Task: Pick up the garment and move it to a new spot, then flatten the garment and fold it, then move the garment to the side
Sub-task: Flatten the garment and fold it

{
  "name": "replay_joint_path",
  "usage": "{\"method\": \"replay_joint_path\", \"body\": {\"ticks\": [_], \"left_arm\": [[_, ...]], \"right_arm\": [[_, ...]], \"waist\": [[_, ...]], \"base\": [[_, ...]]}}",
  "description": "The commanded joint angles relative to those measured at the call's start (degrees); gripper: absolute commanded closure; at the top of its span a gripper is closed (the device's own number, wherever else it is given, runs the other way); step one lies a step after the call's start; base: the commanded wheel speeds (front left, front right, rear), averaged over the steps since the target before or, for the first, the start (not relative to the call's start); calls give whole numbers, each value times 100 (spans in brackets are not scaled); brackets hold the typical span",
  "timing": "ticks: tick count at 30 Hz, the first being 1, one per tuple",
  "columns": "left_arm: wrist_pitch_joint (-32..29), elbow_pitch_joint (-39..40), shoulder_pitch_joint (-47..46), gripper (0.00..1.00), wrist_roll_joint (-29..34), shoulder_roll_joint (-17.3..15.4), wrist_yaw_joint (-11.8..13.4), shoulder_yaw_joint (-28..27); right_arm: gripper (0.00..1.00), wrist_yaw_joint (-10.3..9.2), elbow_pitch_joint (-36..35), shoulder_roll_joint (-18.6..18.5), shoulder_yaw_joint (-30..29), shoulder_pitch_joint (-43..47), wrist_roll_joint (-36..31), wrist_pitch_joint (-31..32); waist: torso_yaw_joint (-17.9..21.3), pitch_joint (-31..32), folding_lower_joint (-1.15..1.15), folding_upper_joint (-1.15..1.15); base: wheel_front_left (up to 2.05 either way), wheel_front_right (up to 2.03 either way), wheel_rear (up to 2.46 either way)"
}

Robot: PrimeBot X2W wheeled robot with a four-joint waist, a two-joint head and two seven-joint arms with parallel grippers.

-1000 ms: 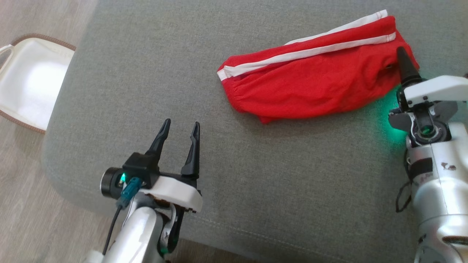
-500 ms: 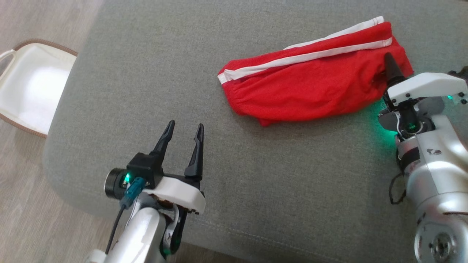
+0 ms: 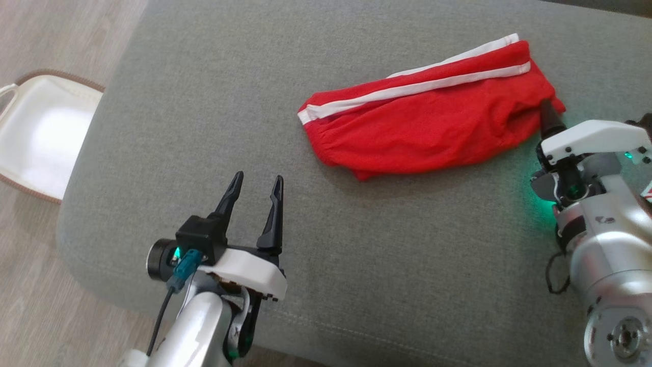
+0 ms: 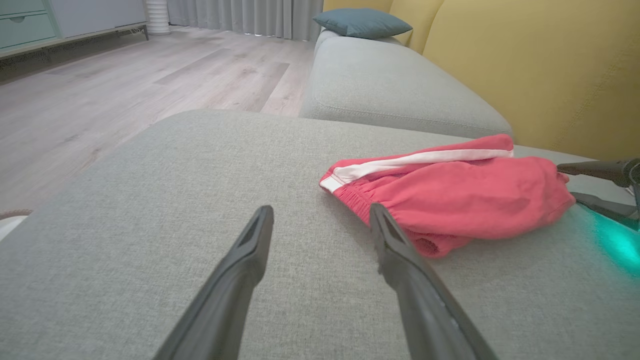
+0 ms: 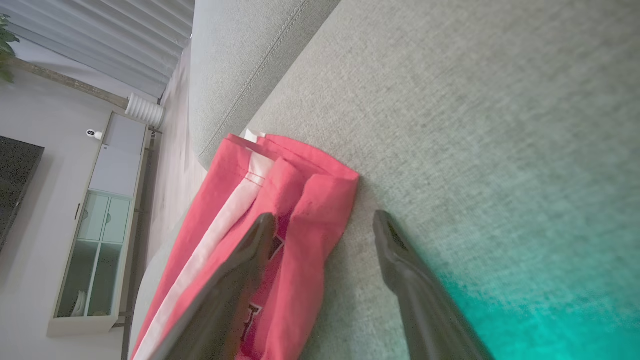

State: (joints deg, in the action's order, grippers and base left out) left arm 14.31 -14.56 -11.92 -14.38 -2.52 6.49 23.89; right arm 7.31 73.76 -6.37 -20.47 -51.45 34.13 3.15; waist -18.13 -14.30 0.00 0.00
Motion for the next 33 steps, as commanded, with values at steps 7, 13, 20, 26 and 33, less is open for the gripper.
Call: {"method": "replay_joint_path", "body": {"ticks": [7,13,20,26,33], "left_arm": [[69,182,-72,0,-11,-36,14,-119],[69,205,-86,0,6,-36,33,-87],[69,228,-107,0,0,-36,58,-36],[69,253,-218,0,-49,-36,71,40],[69,198,-271,0,-62,-36,95,35]], "right_arm": [[0,18,18,56,-271,-102,-174,261],[0,18,19,99,-369,-257,-369,476],[0,18,19,156,-383,-436,-649,671],[0,18,19,108,-493,-562,-961,771],[100,18,19,156,-622,-669,-1203,617]], "waist": [[-176,-117,0,0],[-255,-171,0,0],[-267,-257,0,0],[-296,-407,0,0],[-239,-415,0,0]], "base": [[0,0,0],[0,0,0],[0,0,0],[0,0,0],[0,0,0]]}}
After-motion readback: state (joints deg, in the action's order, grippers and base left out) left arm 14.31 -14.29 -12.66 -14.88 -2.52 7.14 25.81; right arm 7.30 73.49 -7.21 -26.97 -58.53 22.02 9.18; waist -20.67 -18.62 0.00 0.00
